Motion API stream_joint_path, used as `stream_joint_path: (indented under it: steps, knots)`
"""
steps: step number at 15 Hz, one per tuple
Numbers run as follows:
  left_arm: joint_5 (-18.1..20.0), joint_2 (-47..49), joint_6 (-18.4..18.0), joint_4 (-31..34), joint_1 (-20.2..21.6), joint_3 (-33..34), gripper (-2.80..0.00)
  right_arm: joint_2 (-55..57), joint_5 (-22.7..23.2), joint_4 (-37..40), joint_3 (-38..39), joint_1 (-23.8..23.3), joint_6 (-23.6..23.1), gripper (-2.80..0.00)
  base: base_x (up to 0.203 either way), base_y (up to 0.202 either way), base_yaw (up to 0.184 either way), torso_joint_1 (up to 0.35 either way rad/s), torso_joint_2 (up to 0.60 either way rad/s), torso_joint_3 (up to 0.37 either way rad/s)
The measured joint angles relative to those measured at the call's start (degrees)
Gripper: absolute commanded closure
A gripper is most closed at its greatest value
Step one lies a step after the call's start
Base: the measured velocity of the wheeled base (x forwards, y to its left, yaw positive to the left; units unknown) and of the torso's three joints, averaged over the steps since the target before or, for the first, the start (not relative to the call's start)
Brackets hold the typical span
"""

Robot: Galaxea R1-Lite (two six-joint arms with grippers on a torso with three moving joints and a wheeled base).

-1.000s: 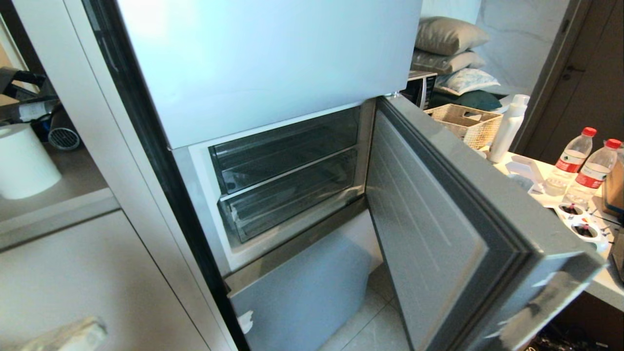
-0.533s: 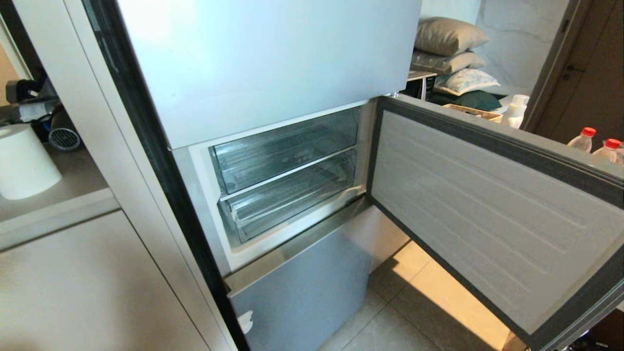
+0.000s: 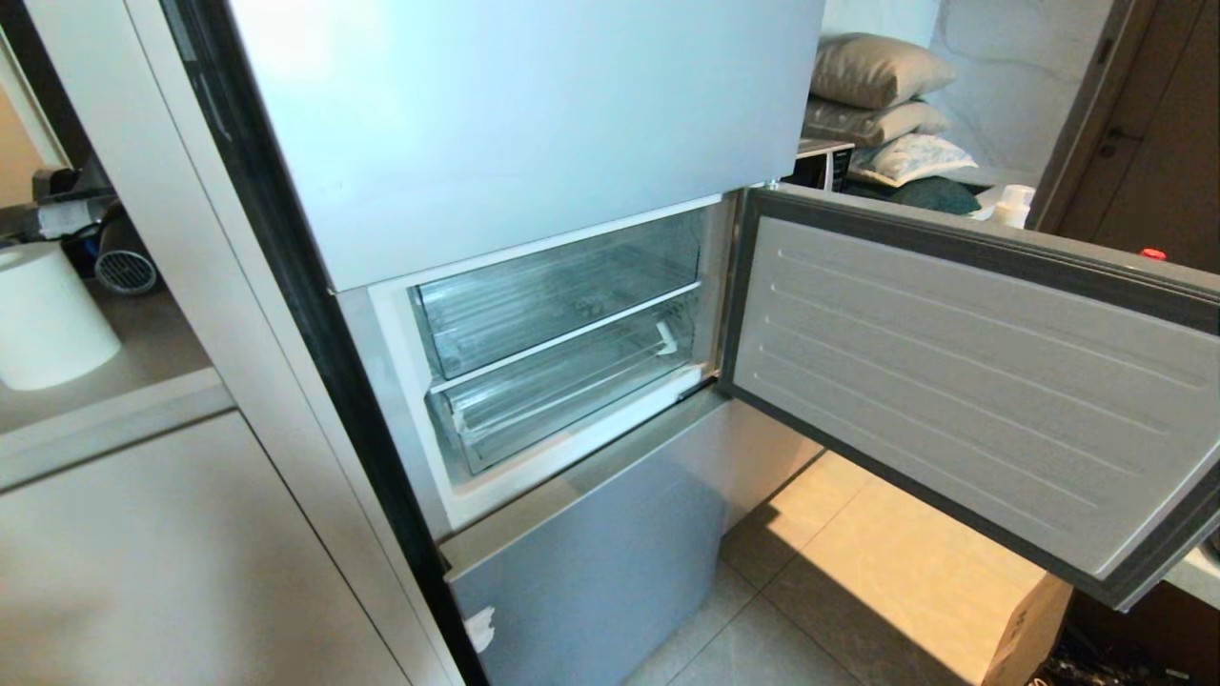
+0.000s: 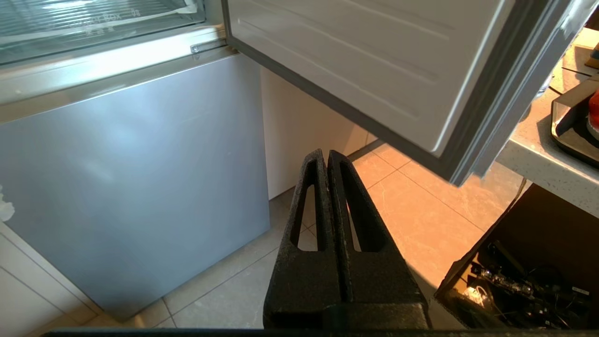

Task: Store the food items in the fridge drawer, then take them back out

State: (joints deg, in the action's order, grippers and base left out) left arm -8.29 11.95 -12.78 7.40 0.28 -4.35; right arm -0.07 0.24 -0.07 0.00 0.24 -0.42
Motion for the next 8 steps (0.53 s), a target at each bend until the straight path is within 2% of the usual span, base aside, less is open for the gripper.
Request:
stream_joint_path:
  steps: [2,6,7,8]
  knots:
    - [1.1,-1.1,-0.6,-0.1,0.3,-0.2,0.00,0.0,0.0,0.0,0.0,0.0,0.0,0.00,0.000,0.000,0.000,0.000,0.00,0.000]
    - [11.0,-8.6,-2.1,-0.5,-0.3,0.5,0.00,0.0,0.0,0.1,0.0,0.0,-0.1,0.00,0.000,0.000,0.000,0.000,0.00,0.000]
    - [12.1,-9.8,-0.6,-0.3,-0.5,0.8,0.00,0.0,0.0,0.0,0.0,0.0,-0.1,0.00,0.000,0.000,0.000,0.000,0.00,0.000]
    - [11.3,-10.5,1.9,0.4,-0.5,0.8,0.00,0.0,0.0,0.0,0.0,0.0,-0.1,0.00,0.000,0.000,0.000,0.000,0.00,0.000]
